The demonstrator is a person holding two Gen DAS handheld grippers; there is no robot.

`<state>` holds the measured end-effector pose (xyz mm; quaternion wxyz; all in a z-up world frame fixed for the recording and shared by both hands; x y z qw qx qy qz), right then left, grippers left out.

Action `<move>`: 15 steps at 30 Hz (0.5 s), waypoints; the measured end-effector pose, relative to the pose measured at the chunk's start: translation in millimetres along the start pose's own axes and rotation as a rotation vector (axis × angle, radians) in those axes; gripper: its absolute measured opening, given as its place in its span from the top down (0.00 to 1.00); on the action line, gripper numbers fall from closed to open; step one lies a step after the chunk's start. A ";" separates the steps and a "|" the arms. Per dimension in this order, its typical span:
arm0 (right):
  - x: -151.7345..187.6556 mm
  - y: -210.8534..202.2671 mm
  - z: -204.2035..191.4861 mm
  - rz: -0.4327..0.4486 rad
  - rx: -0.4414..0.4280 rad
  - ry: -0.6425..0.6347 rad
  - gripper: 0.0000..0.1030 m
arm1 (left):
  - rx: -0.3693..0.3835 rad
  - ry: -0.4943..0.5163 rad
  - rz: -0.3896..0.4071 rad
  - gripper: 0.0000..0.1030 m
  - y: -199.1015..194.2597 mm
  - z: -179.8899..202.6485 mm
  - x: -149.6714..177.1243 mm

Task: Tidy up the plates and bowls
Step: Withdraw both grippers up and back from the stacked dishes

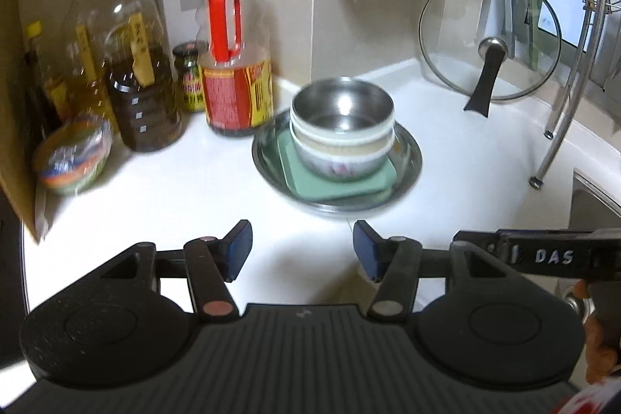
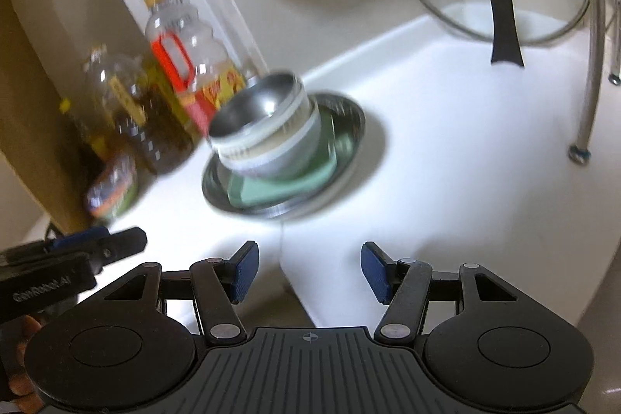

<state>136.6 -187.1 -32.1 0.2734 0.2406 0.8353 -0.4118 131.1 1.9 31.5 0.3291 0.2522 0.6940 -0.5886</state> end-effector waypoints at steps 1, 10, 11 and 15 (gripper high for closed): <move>4.3 -1.6 0.7 -0.019 0.002 0.000 0.43 | -0.001 -0.003 -0.010 0.47 -3.5 2.1 4.7; 37.0 -31.9 -2.5 -0.068 0.006 -0.048 0.43 | -0.011 -0.019 -0.073 0.47 -31.1 22.6 42.5; 39.9 -35.2 -2.9 -0.069 0.008 -0.054 0.43 | -0.014 -0.020 -0.077 0.47 -33.7 24.8 46.1; 50.8 -44.9 -3.4 -0.088 0.018 -0.069 0.42 | -0.017 -0.029 -0.092 0.48 -43.5 31.1 58.4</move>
Point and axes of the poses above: each gripper's, at about its wrist camera, not at the fingertips, and y roughly the way its jaws point, z to its right, x to its underside, the point moved 1 cm from there along y, roughly the way its jaws point, and after that the axes turned 10 degrees about -x, right-handed, at the moved point
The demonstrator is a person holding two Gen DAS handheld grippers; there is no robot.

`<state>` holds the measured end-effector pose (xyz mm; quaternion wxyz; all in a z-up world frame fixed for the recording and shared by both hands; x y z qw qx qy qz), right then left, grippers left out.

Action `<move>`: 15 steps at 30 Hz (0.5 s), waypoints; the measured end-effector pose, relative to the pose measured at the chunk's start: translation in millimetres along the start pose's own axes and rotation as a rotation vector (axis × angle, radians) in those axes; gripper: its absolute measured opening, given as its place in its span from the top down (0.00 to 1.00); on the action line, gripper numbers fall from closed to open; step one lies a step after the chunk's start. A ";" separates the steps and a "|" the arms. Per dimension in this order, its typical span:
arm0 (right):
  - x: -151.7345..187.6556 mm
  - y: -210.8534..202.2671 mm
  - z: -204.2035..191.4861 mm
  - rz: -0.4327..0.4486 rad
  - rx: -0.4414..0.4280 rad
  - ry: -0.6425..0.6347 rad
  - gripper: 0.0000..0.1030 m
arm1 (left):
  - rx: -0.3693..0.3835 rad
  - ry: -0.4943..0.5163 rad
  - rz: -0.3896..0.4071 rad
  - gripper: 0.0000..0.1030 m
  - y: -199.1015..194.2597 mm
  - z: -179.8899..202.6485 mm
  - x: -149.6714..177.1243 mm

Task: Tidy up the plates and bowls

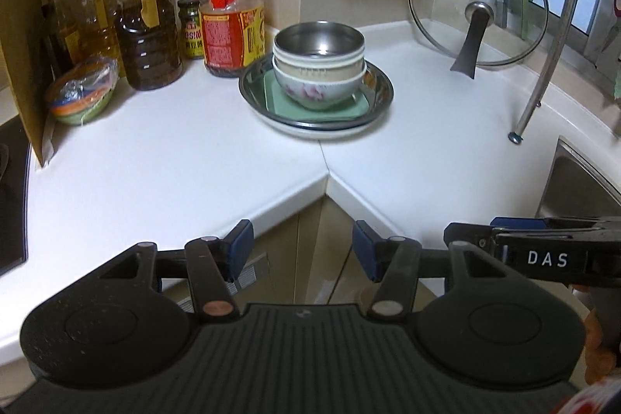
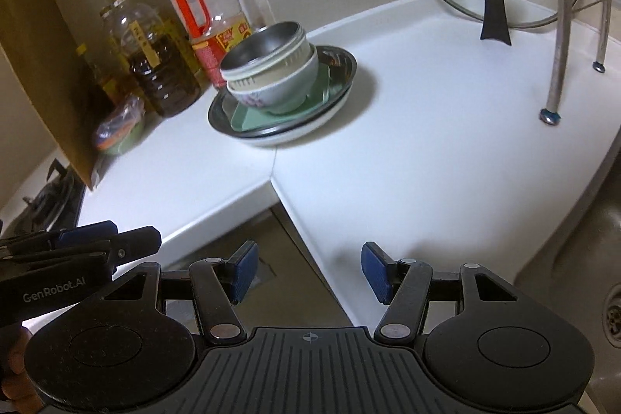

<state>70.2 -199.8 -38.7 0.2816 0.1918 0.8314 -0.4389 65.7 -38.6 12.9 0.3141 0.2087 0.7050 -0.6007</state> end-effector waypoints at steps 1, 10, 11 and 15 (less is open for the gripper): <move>2.1 -1.1 0.2 -0.005 0.001 -0.004 0.42 | -0.001 -0.003 -0.004 0.48 -2.1 0.9 2.9; 15.2 -12.4 -4.7 -0.029 -0.010 -0.041 0.42 | -0.012 -0.016 -0.032 0.48 -14.2 6.1 18.6; 15.4 -12.8 -5.4 -0.029 -0.014 -0.044 0.42 | -0.012 -0.017 -0.035 0.48 -14.8 7.0 19.1; 16.5 -13.8 -6.8 -0.034 -0.018 -0.051 0.42 | -0.011 -0.015 -0.035 0.48 -14.9 8.4 18.2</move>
Point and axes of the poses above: each gripper's, at about its wrist camera, not at the fingertips, and y roughly the way its jaws point, z to its right, x to its underside, the point moved 1 cm from there along y, roughly the way its jaws point, and after that the axes turned 10 degrees about -x, right-handed, at the moved point
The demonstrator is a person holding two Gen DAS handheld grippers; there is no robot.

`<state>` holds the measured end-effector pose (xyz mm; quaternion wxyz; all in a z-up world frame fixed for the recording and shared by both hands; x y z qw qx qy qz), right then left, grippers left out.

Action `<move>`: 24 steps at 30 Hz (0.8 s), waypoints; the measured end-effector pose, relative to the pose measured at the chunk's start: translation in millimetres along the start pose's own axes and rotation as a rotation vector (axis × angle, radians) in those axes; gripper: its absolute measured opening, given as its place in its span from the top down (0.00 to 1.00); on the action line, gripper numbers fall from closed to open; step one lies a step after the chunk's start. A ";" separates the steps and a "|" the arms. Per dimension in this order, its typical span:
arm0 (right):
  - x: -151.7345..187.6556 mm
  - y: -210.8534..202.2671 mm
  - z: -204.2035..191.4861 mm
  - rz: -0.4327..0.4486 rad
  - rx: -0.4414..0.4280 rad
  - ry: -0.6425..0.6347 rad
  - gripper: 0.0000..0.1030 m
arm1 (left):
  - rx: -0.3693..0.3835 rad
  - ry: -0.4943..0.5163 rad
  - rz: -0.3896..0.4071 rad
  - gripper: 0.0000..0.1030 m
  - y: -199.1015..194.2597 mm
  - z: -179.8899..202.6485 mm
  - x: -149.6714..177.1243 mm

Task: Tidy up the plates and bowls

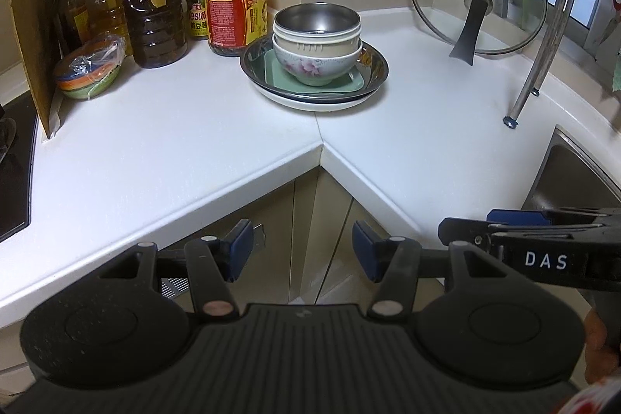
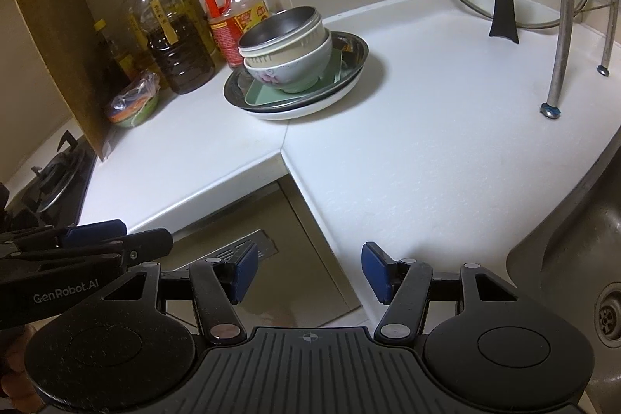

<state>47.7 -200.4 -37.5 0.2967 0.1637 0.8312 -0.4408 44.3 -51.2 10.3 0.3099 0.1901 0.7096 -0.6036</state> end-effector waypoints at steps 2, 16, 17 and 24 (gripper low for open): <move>-0.6 -0.6 0.8 0.002 0.003 0.001 0.42 | 0.001 0.006 0.007 0.48 -0.6 0.6 -1.2; -5.4 1.7 0.8 0.012 0.015 0.006 0.42 | 0.015 0.025 0.009 0.48 6.2 1.6 -7.2; -5.7 2.4 1.1 0.011 0.015 0.007 0.42 | 0.016 0.024 0.008 0.48 6.6 1.6 -7.3; -7.7 5.4 2.8 0.005 0.019 0.006 0.42 | 0.016 0.024 0.005 0.48 8.2 1.3 -7.7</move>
Point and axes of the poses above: each gripper's, at about its wrist camera, not at the fingertips, and y roughly the way its jaws point, z to its right, x to its underside, the point moved 1 cm from there along y, roughly the way its jaws point, and after that the axes turned 10 degrees about -x, right-handed, at the moved point
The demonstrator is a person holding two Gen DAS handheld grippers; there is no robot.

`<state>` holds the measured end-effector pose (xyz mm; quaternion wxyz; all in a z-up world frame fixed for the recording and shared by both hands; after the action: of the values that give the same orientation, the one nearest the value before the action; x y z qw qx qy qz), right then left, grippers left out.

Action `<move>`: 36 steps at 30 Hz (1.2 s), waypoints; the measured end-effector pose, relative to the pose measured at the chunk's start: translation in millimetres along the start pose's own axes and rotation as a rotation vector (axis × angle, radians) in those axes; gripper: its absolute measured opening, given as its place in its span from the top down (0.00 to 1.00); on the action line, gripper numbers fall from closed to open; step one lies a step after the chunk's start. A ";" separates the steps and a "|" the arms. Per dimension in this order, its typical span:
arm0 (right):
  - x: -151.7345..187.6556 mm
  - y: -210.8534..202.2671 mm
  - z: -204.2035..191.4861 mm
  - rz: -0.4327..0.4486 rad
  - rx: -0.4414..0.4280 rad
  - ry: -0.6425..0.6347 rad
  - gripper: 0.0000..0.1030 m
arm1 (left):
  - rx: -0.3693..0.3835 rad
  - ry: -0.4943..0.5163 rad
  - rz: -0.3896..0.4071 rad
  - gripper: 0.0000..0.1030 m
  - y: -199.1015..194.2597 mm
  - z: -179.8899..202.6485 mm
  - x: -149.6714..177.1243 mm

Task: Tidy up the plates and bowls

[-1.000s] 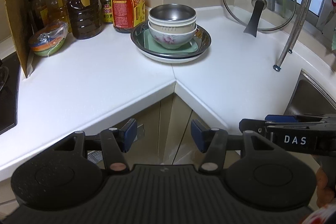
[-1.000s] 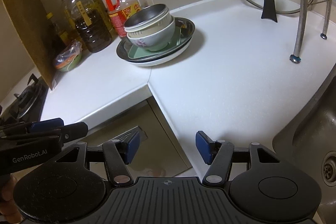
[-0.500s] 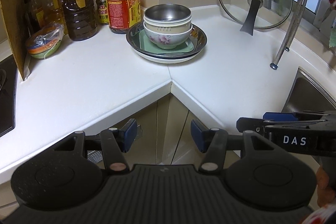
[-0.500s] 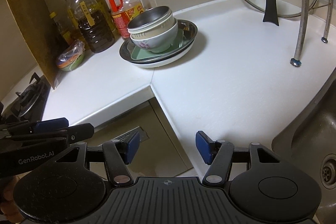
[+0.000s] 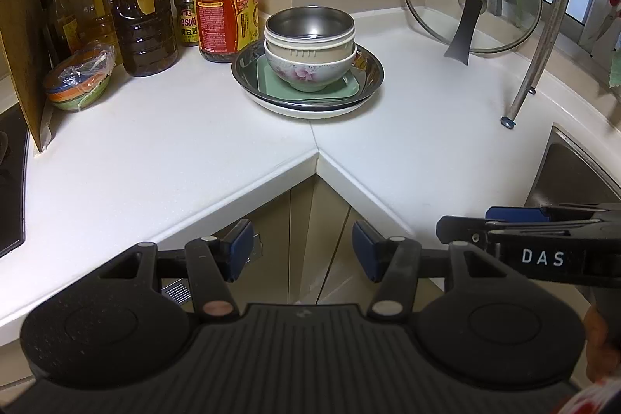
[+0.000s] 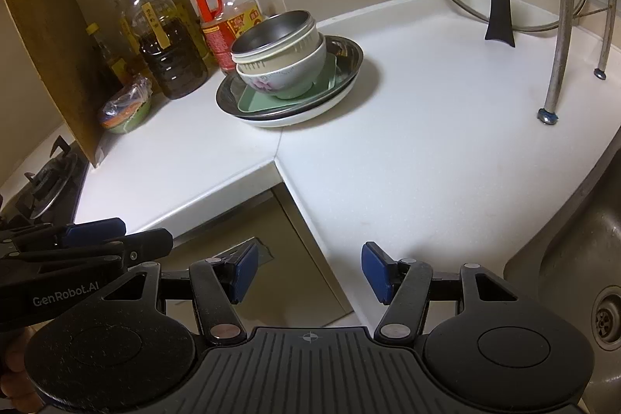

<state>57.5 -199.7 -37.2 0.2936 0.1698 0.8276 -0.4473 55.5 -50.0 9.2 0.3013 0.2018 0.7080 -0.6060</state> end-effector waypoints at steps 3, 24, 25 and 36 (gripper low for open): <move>-0.2 0.3 -0.1 0.001 0.001 0.001 0.42 | -0.001 0.000 0.001 0.48 0.3 0.1 -0.2; -2.8 0.3 8.0 0.005 0.004 0.007 0.42 | 0.000 0.001 -0.002 0.48 2.6 3.6 -2.8; -2.7 0.3 7.3 0.005 0.004 0.007 0.42 | 0.000 0.001 -0.002 0.48 2.5 3.3 -2.8; -2.8 0.4 7.5 0.004 0.004 0.009 0.42 | -0.003 -0.002 -0.001 0.48 3.9 7.5 -3.8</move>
<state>62.4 -205.9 -38.9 0.2907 0.1740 0.8276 -0.4476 62.3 -56.3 8.3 0.3021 0.2004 0.7086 -0.6053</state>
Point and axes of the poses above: each gripper's, at about its wrist camera, not at the fingertips, and y roughly the way its jaws point, z to its right, x to its underside, the point moved 1 cm from there along y, roughly the way its jaws point, and after that the axes turned 10 degrees about -x, right-handed, at the moved point
